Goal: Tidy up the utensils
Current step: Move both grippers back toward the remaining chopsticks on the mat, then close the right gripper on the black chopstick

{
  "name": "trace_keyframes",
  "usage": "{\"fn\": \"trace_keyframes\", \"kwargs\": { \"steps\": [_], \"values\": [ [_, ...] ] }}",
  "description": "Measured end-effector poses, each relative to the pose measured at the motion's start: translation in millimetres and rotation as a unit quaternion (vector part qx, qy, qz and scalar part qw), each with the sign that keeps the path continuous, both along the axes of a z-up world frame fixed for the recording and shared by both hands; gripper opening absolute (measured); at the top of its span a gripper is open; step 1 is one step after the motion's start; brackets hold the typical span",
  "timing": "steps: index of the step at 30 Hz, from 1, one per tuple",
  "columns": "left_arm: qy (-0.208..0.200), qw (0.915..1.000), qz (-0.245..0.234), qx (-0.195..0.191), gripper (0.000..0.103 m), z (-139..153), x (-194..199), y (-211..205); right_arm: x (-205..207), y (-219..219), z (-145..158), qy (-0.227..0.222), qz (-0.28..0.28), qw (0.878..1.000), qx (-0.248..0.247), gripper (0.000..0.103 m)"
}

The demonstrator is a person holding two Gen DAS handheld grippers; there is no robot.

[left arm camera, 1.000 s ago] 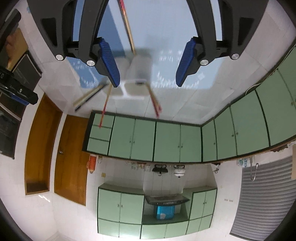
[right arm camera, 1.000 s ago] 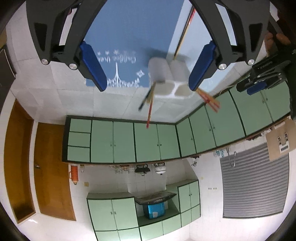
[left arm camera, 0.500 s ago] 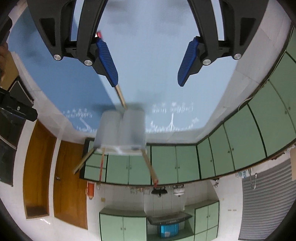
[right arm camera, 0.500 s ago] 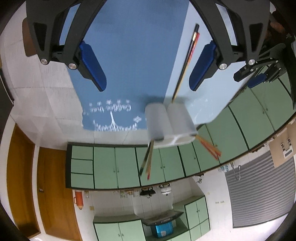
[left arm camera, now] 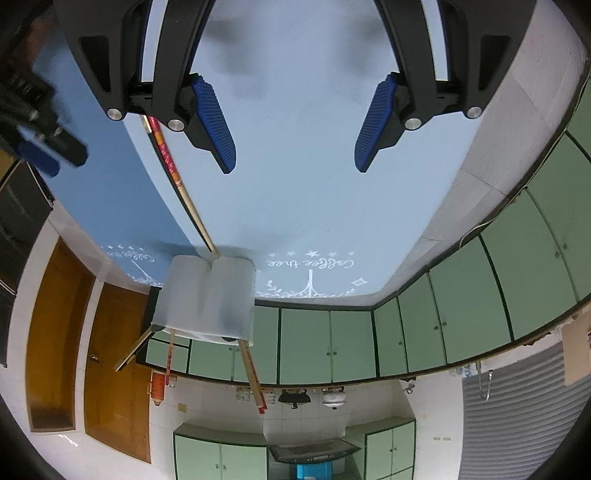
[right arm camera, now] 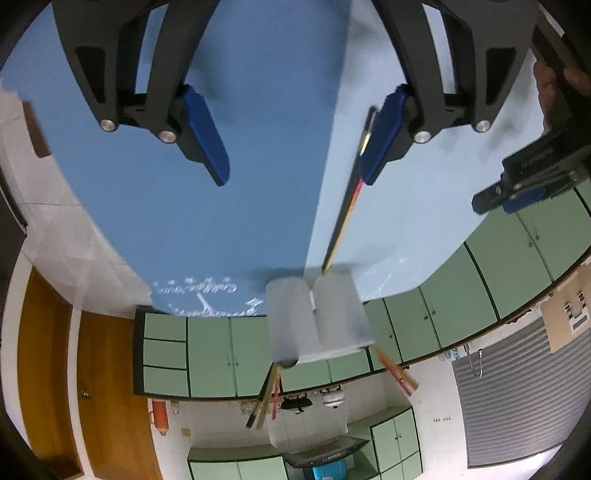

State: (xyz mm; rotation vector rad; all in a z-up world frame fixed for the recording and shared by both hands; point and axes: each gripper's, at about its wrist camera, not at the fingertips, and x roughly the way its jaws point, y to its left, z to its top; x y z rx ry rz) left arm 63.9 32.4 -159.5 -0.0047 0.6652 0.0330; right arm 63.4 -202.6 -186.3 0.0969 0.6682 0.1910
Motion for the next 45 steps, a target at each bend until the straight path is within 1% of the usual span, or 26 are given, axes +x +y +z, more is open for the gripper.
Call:
{"fn": "trace_keyframes", "kwargs": {
  "steps": [1,3,7,9,12,13,15,19,21,25,29,32,37,45],
  "values": [
    [-0.001,1.0,0.001,0.0,0.066,-0.1,-1.7,1.2,-2.8,6.4,-3.7,0.002,0.005,1.0,-0.003,0.067],
    [-0.001,1.0,0.004,-0.002,0.066,-1.5,-4.3,5.2,-6.0,15.3,-7.8,0.008,0.015,1.0,-0.011,0.059],
    [0.0,0.9998,0.016,-0.013,0.066,-3.0,-9.4,15.3,-11.7,30.3,-12.7,0.014,0.027,0.999,-0.029,0.052],
    [-0.002,0.9997,0.019,-0.018,0.066,-2.2,-10.5,18.7,-13.9,36.8,-14.9,0.017,0.032,0.999,-0.038,0.045],
    [-0.006,0.9995,0.021,-0.022,0.066,-1.7,-11.7,23.6,-15.1,43.8,-16.1,0.022,0.04,0.998,-0.045,0.04],
    [-0.007,0.9995,0.021,-0.023,0.066,-1.6,-11.8,24.3,-15.0,44.9,-16.3,0.023,0.04,0.998,-0.047,0.039],
    [-0.009,0.9993,0.022,-0.028,0.066,-1.2,-12.1,26.5,-15.1,47.5,-19.3,0.03,0.04,0.998,-0.049,0.033],
    [-0.011,0.9991,0.023,-0.033,0.066,-1.8,-12.9,28.9,-12.9,54.7,-23.5,0.043,0.048,0.996,-0.058,0.027],
    [-0.011,0.999,0.026,-0.035,0.066,-2.3,-13.0,30.4,-11.4,58.1,-25.3,0.05,0.051,0.995,-0.063,0.022],
    [-0.01,0.9986,0.031,-0.041,0.066,-3.6,-13.3,33.4,-8.5,59.6,-26.4,0.055,0.052,0.995,-0.067,0.019],
    [-0.011,0.9987,0.03,-0.041,0.066,-3.4,-12.7,32.4,-7.3,62.4,-26.5,0.057,0.063,0.994,-0.067,0.008],
    [-0.011,0.9987,0.028,-0.041,0.066,-2.4,-13.6,31.0,-5.9,59.3,-25.7,0.06,0.064,0.994,-0.057,0.007],
    [-0.008,0.999,0.02,-0.04,0.066,-3.4,-14.2,25.4,-5.1,48.9,-22.7,0.062,0.051,0.996,-0.042,0.006],
    [0.01,0.9985,-0.012,-0.052,0.066,-10.0,-10.6,-7.1,0.3,9.3,-21.7,0.068,-0.008,0.997,-0.022,0.006]
  ]
}}
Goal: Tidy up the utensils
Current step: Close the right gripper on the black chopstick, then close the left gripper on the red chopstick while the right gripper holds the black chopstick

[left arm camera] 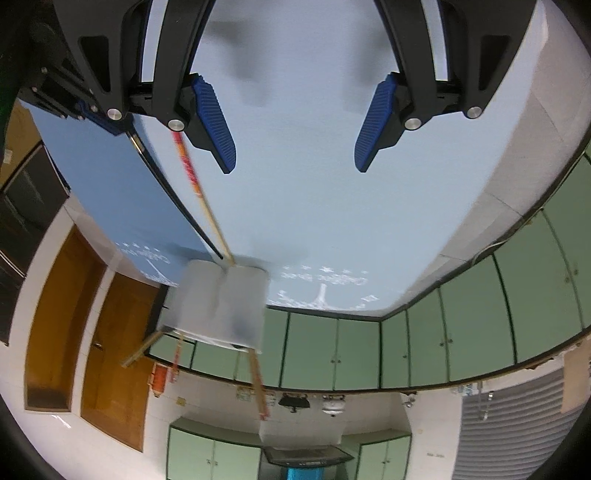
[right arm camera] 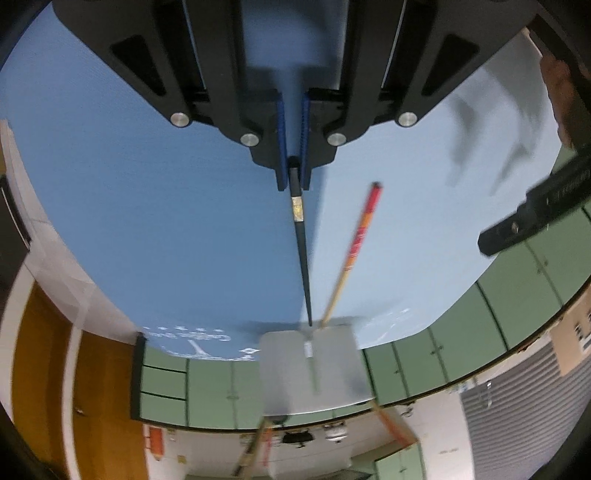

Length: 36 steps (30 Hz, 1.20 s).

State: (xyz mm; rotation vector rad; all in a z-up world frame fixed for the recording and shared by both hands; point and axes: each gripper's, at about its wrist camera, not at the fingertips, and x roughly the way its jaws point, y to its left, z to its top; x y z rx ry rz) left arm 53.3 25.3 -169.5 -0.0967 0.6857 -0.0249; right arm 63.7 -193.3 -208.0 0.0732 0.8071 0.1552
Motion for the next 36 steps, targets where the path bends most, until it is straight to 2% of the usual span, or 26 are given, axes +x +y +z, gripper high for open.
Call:
{"fn": "trace_keyframes", "kwargs": {
  "steps": [6,11,19,24,31,33,36],
  "values": [
    [0.018,0.9993,-0.03,-0.009,0.065,-10.2,2.8,-31.6,1.7,-25.3,1.7,-0.005,-0.033,0.999,0.007,0.006],
    [0.034,0.9982,-0.046,-0.018,0.062,-19.1,6.5,-54.3,2.3,-34.4,7.8,-0.019,-0.033,0.999,0.006,0.006],
    [0.064,0.9963,-0.052,-0.026,0.047,-32.9,18.5,-75.7,8.7,-44.2,8.5,-0.013,-0.026,0.999,0.016,0.006],
    [0.067,0.9961,-0.048,-0.03,0.045,-33.9,23.1,-80.6,8.9,-44.4,7.4,-0.012,-0.02,1.0,0.019,0.006],
    [0.07,0.9963,-0.038,-0.032,0.017,-35.6,26.6,-83.2,10.7,-47.0,6.2,-0.009,-0.018,0.999,0.026,0.006],
    [0.07,0.996,-0.045,-0.031,0.005,-35.6,25.9,-84.9,10.9,-48.1,5.9,-0.007,-0.019,0.999,0.027,0.006],
    [0.071,0.9962,-0.046,-0.021,0.005,-35.4,25.3,-87.6,10.7,-48.6,6.4,-0.006,-0.018,0.999,0.026,0.006]
  ]
}}
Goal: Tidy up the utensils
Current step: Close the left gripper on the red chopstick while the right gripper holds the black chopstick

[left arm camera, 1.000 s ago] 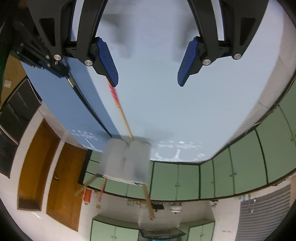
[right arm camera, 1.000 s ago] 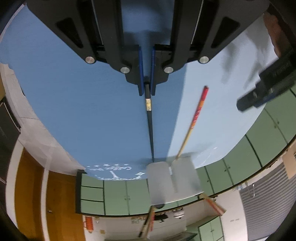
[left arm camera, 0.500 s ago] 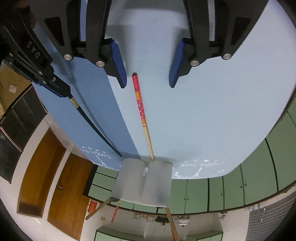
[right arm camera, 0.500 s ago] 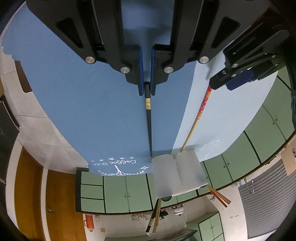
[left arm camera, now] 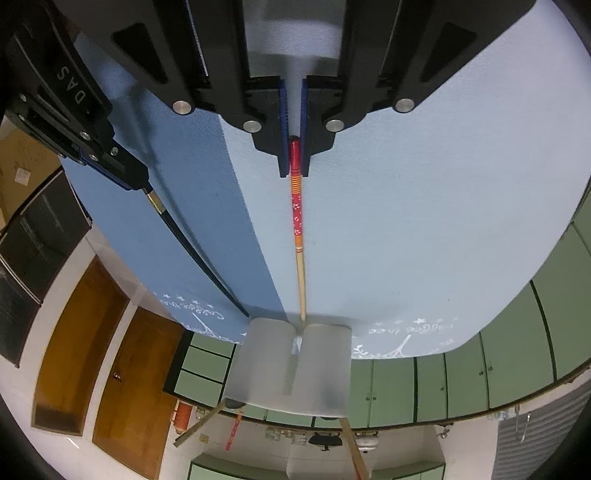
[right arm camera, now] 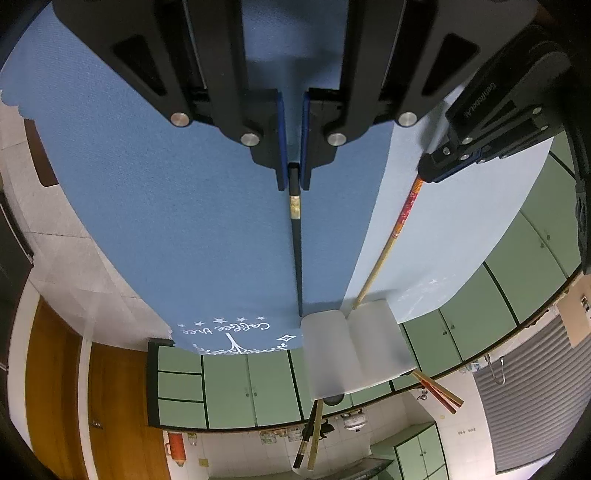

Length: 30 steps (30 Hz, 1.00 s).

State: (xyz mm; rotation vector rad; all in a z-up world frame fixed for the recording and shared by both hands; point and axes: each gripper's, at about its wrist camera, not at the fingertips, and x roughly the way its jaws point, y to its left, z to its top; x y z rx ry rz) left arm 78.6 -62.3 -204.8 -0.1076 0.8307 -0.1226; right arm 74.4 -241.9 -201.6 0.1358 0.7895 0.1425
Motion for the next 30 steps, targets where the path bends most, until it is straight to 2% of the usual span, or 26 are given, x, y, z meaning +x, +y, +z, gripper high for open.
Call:
{"fn": "trace_keyframes", "kwargs": {
  "steps": [5,11,21,30],
  "values": [
    [0.006,1.0,-0.002,0.005,0.005,6.4,-0.5,1.5,-0.9,0.3,5.6,-0.01,0.003,1.0,-0.011,0.006],
    [-0.007,0.9998,-0.01,0.017,0.005,30.2,-5.7,3.7,-4.6,3.6,19.2,-0.032,0.01,0.999,-0.029,0.006],
    [-0.069,0.9972,-0.015,0.028,0.005,86.5,-12.5,13.0,-9.2,4.7,56.6,-0.08,0.017,0.996,-0.036,0.006],
    [-0.114,0.9934,-0.01,0.01,0.005,130.3,-18.2,25.2,-12.8,0.2,99.0,-0.125,0.022,0.992,-0.027,0.006]
  ]
}}
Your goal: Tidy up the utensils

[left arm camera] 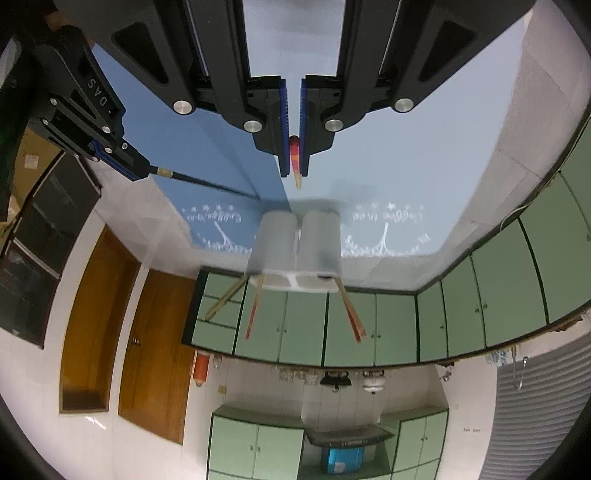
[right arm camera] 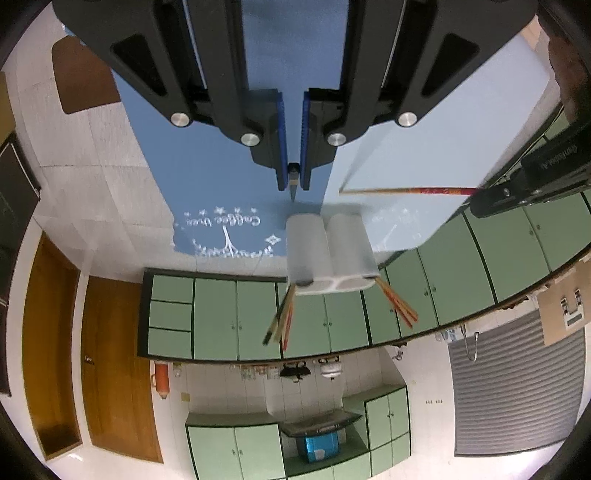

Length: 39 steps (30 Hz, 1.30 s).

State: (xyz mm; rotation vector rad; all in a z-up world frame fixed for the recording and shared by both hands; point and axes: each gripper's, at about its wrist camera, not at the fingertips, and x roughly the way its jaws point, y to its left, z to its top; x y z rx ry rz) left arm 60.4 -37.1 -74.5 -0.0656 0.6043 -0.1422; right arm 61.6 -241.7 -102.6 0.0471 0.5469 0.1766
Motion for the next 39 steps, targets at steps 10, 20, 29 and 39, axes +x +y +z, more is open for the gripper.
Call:
{"fn": "trace_keyframes", "kwargs": {
  "steps": [10,20,29,39],
  "values": [
    [-0.031,0.9994,0.001,-0.016,0.0,29.5,1.0,9.2,10.4,-6.9,38.8,-0.02,0.013,0.999,0.024,0.006],
    [-0.009,0.9997,-0.007,-0.019,0.0,19.5,12.2,16.2,20.8,-5.5,50.4,-0.016,0.027,0.999,0.013,0.006],
    [0.119,0.992,-0.026,-0.031,0.006,-74.4,26.4,17.9,2.9,0.1,-15.3,0.057,0.015,0.998,-0.008,0.006],
    [0.165,0.9858,-0.022,0.018,0.007,-129.5,27.1,2.9,5.7,0.4,-73.4,0.111,0.007,0.994,-0.014,0.006]
  ]
}}
